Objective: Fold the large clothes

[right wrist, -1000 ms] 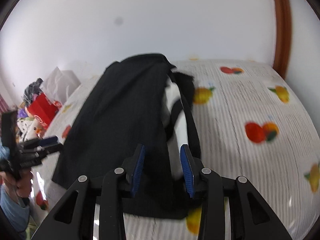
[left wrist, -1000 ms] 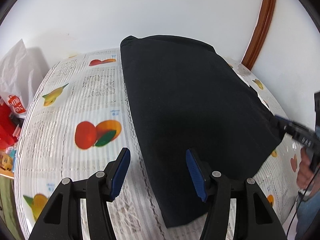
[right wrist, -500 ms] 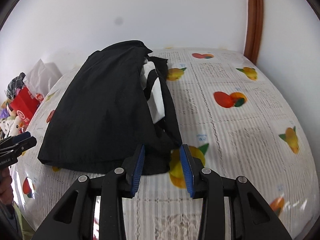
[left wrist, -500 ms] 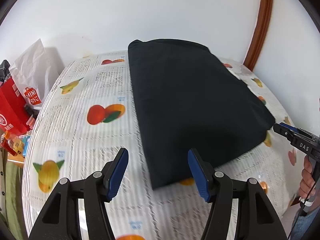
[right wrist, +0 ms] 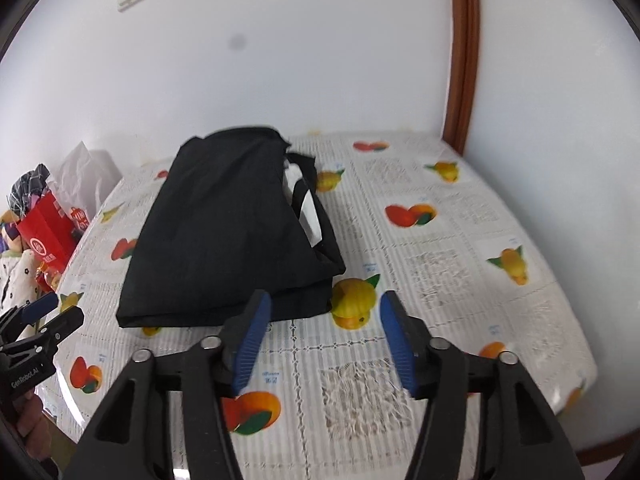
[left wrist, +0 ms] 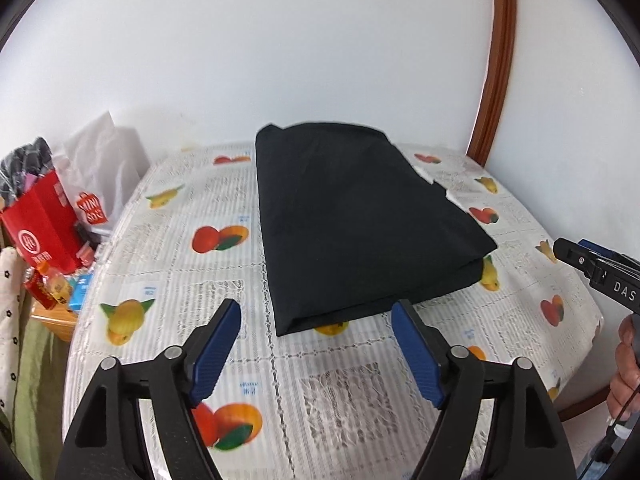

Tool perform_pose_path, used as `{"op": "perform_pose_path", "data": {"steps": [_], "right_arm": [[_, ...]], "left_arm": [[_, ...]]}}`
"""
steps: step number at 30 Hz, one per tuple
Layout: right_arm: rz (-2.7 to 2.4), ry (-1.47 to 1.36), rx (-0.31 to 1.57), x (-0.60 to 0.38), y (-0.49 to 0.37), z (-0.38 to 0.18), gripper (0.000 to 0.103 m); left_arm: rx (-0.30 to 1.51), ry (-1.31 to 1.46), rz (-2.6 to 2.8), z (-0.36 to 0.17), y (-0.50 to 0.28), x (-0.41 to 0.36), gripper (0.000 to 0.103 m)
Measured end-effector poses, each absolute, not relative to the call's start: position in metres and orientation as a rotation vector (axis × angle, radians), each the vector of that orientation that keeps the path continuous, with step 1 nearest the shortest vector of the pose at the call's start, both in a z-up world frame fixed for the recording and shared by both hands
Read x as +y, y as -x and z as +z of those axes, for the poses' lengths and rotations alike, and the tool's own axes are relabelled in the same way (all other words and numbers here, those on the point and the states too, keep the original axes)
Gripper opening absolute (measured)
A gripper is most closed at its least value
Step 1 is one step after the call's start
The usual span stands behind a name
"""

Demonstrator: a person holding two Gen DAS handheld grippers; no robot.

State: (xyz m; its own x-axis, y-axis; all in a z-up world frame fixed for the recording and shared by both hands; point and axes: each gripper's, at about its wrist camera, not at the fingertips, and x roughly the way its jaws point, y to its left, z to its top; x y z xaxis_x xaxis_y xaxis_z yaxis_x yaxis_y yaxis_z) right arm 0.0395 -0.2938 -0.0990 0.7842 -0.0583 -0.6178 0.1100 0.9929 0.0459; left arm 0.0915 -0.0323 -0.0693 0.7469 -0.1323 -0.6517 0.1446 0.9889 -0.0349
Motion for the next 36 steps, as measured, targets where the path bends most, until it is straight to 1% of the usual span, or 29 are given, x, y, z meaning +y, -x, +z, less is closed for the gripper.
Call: {"op": "perform_pose_path", "data": {"steps": [5, 6, 8, 15, 21, 36], "right_arm": [[-0.100, -0.072, 0.631, -0.280, -0.001, -0.087, 0.072], [-0.100, -0.071, 0.627, -0.278, 0.006, -0.086, 0.078], [-0.110, -0.059, 0.611, -0.274, 0.020, -0.084, 0.085], [-0.142, -0.029, 0.558, -0.270, 0.058, -0.075, 0.096], [-0.162, 0.006, 0.540, -0.269, 0.079, -0.071, 0.100], [-0.180, -0.005, 0.532, -0.272, 0.097, -0.069, 0.100]], "left_arm": [[0.670, -0.041, -0.130, -0.057, -0.058, -0.036, 0.082], [0.666, -0.043, -0.127, -0.056, -0.052, -0.036, 0.083], [0.653, -0.045, -0.112, -0.052, -0.040, -0.035, 0.084], [0.615, -0.038, -0.083, -0.038, -0.007, -0.029, 0.087], [0.579, -0.026, -0.065, -0.031, 0.012, -0.026, 0.088], [0.560, -0.030, -0.069, -0.030, 0.023, -0.036, 0.088]]}}
